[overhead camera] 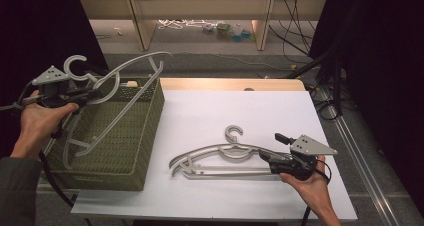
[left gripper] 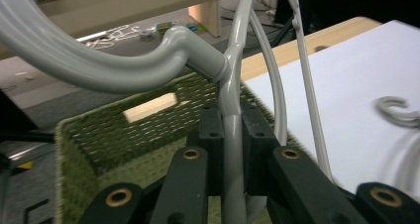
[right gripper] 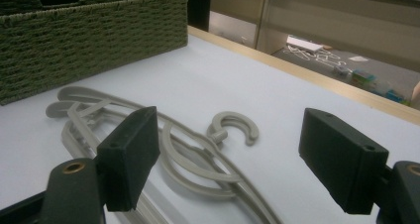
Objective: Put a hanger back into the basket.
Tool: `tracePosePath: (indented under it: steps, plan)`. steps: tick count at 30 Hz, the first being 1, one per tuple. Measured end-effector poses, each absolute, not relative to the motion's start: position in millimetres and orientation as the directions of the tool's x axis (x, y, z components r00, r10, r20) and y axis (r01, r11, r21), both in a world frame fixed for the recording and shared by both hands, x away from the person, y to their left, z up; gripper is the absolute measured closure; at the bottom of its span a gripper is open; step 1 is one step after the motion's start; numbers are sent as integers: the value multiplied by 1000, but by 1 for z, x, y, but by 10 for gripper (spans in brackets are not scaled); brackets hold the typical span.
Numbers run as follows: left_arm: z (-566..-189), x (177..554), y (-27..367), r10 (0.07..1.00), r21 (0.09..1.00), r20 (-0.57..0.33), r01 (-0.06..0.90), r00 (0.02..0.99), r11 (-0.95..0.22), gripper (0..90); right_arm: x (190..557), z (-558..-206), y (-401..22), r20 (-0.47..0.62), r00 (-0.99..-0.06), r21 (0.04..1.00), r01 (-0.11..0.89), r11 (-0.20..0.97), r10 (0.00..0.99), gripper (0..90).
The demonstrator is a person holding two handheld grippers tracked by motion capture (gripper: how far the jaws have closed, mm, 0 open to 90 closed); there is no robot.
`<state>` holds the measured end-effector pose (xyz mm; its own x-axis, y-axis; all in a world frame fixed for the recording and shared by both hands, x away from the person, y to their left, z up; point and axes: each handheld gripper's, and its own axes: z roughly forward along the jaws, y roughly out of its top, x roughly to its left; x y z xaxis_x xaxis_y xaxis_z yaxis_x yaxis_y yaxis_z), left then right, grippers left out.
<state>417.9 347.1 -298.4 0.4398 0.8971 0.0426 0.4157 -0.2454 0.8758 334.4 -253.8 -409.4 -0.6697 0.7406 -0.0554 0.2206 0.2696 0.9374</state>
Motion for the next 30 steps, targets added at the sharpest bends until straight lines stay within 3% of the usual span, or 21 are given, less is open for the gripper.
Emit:
tracePosePath:
  steps: [13,30]
  plan:
    - [-318,430,381,927,869,95,425,363,-255,820,335,-411,-251,-56,-679,934,223,278,732,247]
    - [-343,433,388,898,820,182,442,401,-364,819,334,-410,-253,-51,-676,937,223,270,735,248]
